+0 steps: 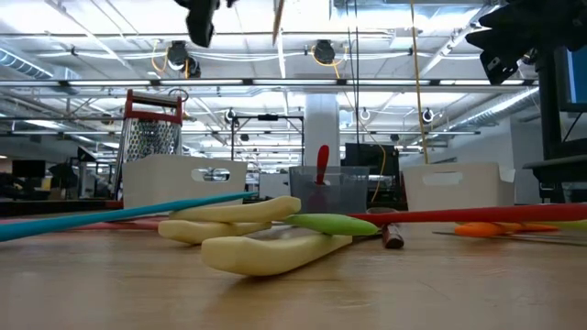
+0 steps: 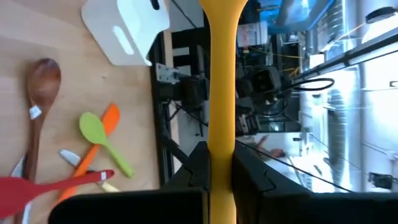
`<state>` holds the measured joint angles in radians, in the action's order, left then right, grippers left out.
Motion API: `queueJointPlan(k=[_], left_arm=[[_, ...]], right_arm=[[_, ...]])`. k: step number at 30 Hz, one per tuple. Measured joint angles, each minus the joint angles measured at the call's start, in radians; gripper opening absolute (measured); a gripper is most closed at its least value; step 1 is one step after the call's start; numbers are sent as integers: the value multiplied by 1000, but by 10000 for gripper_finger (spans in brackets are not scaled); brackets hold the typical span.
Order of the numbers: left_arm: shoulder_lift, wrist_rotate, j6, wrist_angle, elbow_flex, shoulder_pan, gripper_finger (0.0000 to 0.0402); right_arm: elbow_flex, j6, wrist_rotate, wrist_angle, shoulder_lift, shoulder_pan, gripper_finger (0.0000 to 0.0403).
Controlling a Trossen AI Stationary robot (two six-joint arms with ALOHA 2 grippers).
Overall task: Pick & Place Kitchen Items
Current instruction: Put the yellow spatula into the black bin
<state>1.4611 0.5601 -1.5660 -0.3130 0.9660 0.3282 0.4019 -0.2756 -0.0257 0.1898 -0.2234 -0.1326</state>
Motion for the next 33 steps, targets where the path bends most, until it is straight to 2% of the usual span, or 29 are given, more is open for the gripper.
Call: queueJointPlan(k=[11,16,24,33], left_arm=[[181,-149,103,-2,221,-133,23],[263,-318,109,-2,300,-229,23],[320,-580,62,10,319,-404,23],[320,-729,46,216,319,-534,23]], right_arm=[[0,0,0,-59,-6,0,114],[0,0,0,-75,-14,0,114],[0,0,0,-74,-20,0,114],[0,0,0,-73,-20,0,114]])
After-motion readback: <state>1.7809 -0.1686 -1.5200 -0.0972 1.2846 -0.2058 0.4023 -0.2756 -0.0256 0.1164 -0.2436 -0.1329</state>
